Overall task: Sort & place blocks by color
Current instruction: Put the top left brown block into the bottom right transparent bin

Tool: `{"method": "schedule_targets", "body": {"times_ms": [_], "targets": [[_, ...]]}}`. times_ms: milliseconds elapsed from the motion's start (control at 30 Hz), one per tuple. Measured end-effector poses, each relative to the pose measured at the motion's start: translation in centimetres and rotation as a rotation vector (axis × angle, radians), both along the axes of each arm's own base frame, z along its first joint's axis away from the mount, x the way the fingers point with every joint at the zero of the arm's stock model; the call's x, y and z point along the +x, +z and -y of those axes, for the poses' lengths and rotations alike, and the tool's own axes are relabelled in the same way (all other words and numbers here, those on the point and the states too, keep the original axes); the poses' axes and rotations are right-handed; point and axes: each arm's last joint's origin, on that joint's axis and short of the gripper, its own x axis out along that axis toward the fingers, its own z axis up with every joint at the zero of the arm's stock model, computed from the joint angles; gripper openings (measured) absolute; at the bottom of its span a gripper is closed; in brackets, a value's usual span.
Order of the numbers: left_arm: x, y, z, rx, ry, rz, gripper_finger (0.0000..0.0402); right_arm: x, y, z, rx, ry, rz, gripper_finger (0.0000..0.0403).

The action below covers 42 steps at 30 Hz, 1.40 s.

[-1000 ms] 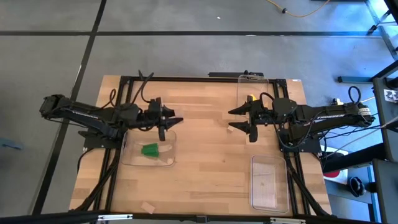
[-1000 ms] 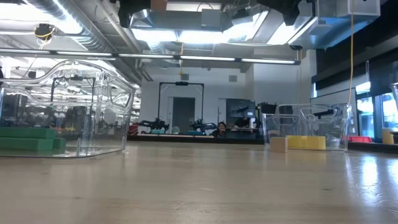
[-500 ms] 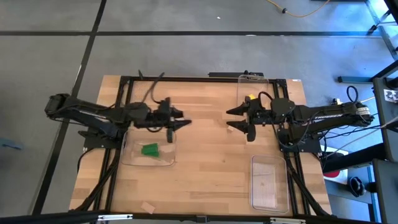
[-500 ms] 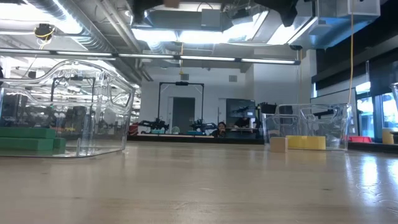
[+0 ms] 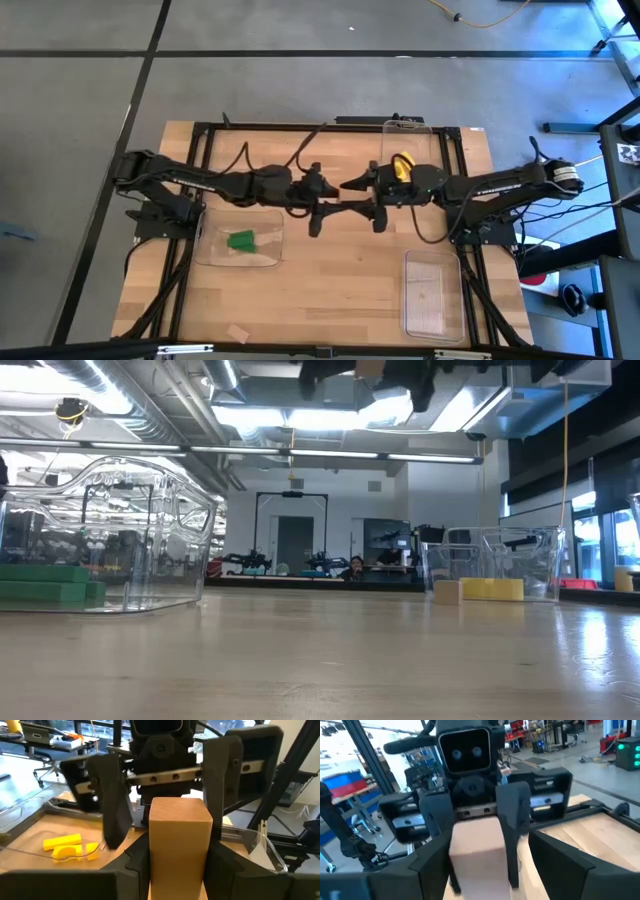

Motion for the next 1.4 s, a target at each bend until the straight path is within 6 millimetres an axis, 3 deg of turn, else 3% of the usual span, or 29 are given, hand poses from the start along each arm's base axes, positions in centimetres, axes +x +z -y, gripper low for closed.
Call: {"method": "schedule_targets", "body": {"times_ms": [333, 433, 567, 800, 1033, 1200, 1400], "targets": [[0.0, 0.1, -0.2, -0.002, 0.014, 0.001, 0.0119, 0.3, -0.1, -0.1, -0.001, 0.005, 0.014, 0.0253], [0.0, 0.1, -0.2, -0.003, 0.016, 0.001, 0.0119, 0.3, 0.0, -0.3, -0.003, 0.003, 0.021, 0.0218], [0.0, 0.0, -0.2, -0.027, 0.016, -0.007, 0.0119, 0.2, -0.1, -0.3, -0.038, 0.005, 0.019, 0.0133], [0.0, 0.0, -0.3, -0.02, 0.018, -0.007, 0.012, 0.2, -0.1, -0.3, -0.058, 0.01, 0.021, 0.0132], [-0.4, 0.0, -1.0, -0.06, 0.029, -0.041, 0.0182, 0.2, -0.1, -0.3, -0.038, 0.004, 0.013, 0.0132], [-2.9, 1.7, -2.2, -0.062, 0.031, -0.107, 0.0201, -1.5, 0.7, -0.1, -0.057, 0.007, -0.034, 0.0132], [-7.9, 4.6, -2.9, 0.008, 0.086, -0.127, 0.0203, -5.1, 2.0, 0.3, -0.089, -0.015, -0.114, 0.0132]]}}
